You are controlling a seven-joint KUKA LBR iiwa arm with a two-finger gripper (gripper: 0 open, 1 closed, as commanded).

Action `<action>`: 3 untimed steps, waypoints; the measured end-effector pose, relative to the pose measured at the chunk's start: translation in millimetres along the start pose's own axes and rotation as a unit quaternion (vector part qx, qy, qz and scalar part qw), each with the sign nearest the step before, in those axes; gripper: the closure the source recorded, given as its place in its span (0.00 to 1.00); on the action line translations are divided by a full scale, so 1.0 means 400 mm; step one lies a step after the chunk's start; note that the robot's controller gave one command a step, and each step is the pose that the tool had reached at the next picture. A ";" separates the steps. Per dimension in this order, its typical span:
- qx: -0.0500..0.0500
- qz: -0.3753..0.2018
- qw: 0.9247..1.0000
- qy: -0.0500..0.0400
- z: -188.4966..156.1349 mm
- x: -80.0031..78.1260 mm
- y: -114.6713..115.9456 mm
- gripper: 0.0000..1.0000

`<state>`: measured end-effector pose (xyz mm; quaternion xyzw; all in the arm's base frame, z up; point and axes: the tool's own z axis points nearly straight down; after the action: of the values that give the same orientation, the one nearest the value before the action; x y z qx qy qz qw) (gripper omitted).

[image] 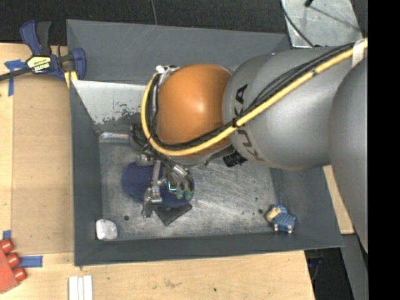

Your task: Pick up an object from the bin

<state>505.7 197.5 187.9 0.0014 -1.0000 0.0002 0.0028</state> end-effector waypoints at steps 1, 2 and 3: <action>-0.005 0.047 0.999 -0.012 0.288 -0.103 -0.100 0.00; -0.005 0.047 0.999 -0.017 0.273 -0.109 -0.100 1.00; -0.001 -0.108 0.994 -0.006 0.189 -0.088 -0.076 1.00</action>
Offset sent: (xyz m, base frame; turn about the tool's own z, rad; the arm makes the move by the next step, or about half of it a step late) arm 0.0349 -0.0417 -0.1179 0.0929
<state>540.5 167.4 112.2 0.1093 -0.9940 -0.0007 -0.0030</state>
